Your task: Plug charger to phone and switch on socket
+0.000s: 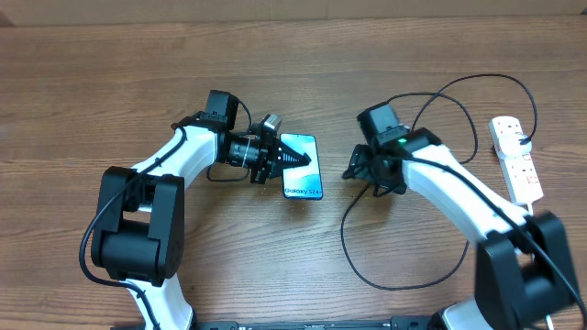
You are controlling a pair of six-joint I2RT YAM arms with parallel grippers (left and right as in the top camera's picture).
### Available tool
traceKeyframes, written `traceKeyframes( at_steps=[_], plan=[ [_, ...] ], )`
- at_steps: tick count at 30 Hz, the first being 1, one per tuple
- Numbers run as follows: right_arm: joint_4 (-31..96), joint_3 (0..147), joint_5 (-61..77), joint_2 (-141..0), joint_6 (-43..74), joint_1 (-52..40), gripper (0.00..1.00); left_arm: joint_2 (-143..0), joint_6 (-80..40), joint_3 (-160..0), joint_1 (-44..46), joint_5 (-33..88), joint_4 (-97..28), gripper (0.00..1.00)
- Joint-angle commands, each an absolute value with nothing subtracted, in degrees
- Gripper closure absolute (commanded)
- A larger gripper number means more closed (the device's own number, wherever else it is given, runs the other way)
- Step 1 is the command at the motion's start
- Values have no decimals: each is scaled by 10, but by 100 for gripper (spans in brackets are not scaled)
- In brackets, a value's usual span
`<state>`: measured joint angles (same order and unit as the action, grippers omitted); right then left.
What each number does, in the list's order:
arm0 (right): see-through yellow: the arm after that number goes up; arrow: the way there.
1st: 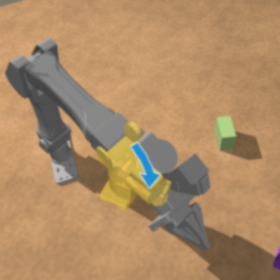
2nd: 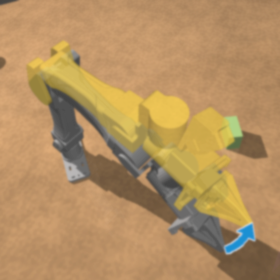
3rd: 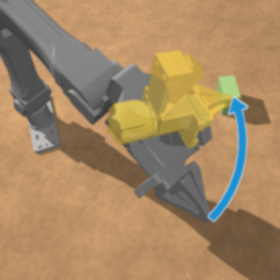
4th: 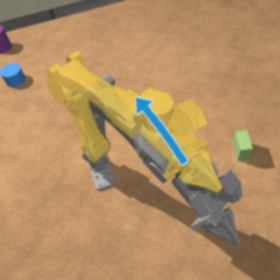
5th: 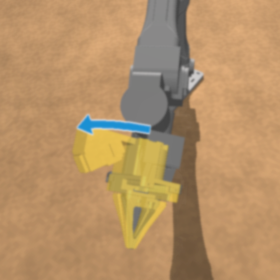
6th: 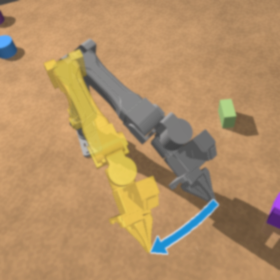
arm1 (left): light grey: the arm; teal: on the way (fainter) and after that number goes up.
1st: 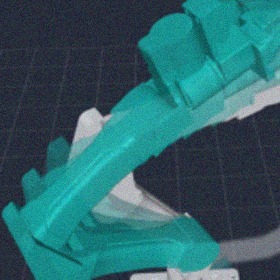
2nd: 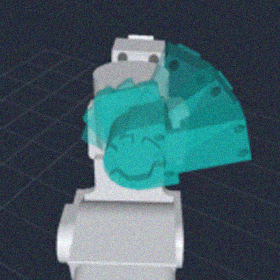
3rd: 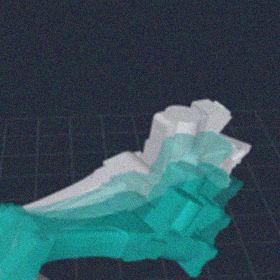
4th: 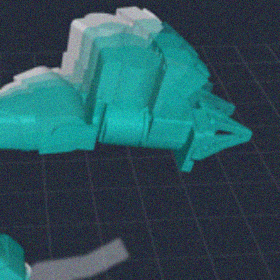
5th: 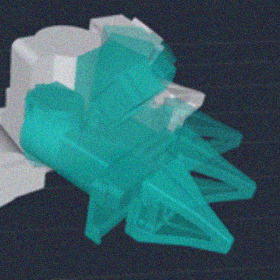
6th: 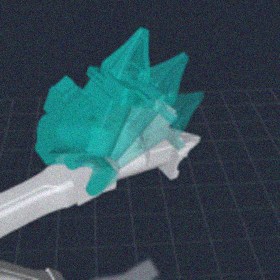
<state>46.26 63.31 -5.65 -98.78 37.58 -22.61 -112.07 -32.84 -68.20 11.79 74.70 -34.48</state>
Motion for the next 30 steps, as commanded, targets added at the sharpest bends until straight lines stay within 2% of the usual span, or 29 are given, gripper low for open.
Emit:
traceKeyframes(
  at_steps=[1,7,13,16,25,30],
  plan=[
    [446,630,-86,-1033,386,-222,21,-1106,-316,-686,116,790,-343,96],
    [442,634,-55,-1047,351,-178,20,-1106,-278,-686,116,790,-343,96],
    [433,634,-59,-1049,345,-154,26,-1106,-278,-686,116,789,-342,96],
    [416,634,-73,-1051,345,-154,34,-1106,-279,-686,116,789,-342,96],
    [403,634,-78,-1075,357,-154,47,-1106,-279,-686,116,789,-343,95],
    [400,634,-79,-1084,355,-154,64,-1106,-279,-686,116,789,-343,96]
  ],
)
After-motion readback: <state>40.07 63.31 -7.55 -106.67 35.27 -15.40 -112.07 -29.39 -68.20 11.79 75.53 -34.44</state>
